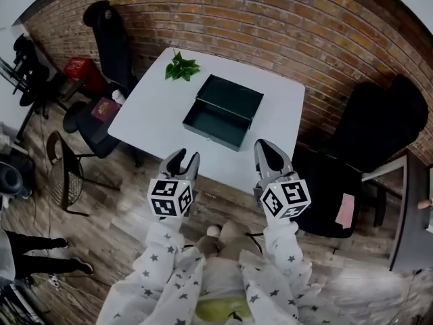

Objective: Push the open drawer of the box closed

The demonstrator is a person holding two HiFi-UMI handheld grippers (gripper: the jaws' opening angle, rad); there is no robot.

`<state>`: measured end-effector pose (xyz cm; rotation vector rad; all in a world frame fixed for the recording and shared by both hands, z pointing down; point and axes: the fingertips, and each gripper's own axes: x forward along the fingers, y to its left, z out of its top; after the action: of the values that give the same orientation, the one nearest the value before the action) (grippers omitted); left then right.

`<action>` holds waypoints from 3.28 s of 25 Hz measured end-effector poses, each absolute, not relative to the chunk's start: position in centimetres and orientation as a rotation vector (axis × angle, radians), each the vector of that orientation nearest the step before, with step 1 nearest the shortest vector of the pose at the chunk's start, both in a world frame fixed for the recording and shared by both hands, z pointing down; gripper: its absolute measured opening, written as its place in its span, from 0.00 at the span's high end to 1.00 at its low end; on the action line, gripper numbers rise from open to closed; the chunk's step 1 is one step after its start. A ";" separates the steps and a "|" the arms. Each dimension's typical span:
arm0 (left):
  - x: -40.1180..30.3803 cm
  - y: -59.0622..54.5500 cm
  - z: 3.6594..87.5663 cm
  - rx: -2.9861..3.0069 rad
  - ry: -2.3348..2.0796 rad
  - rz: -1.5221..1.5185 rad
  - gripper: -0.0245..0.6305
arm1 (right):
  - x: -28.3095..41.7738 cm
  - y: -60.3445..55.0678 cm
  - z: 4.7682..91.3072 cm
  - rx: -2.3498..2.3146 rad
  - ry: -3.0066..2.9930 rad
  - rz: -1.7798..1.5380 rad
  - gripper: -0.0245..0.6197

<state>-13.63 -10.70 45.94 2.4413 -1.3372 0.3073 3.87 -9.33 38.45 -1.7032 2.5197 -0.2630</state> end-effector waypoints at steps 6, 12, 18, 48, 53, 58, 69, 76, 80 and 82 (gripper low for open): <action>-12.2 -13.4 50.3 2.396 -1.257 0.398 0.74 | 3.9 -11.7 40.4 -1.743 2.542 -0.301 0.96; -10.9 -15.4 54.3 2.353 -1.194 0.502 0.74 | 3.7 -14.3 43.0 -1.752 2.523 -0.388 0.96; -9.4 -17.5 57.5 2.317 -1.146 0.569 0.74 | 3.4 -17.1 43.8 -1.706 2.539 -0.422 0.96; -7.7 -19.4 61.4 2.294 -1.058 0.854 0.86 | 5.6 -21.6 43.5 -1.729 2.450 -0.442 0.96; -8.0 -19.9 61.5 2.318 -0.962 0.881 0.86 | 5.6 -22.4 43.1 -1.816 2.372 -0.431 0.96; -8.0 -19.8 61.5 2.312 -0.950 0.886 0.87 | 5.7 -22.5 43.3 -1.876 2.308 -0.427 0.96; -6.4 -22.5 60.9 2.339 -0.910 0.884 0.87 | 7.2 -22.6 43.5 -2.018 2.172 -0.404 0.96; -5.5 -23.8 60.8 2.342 -0.905 0.874 0.87 | 8.5 -22.5 43.8 -2.056 2.121 -0.398 0.96; -4.8 -24.4 60.9 2.342 -0.909 0.872 0.87 | 9.2 -22.5 44.2 -2.061 2.111 -0.417 0.96; -4.6 -24.9 60.9 2.336 -0.917 0.866 0.87 | 9.3 -22.6 44.3 -2.061 2.122 -0.427 0.96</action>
<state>-4.62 -24.91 60.94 2.3362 -0.9175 0.8664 9.26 -22.61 44.30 -2.0613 2.1216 -0.4267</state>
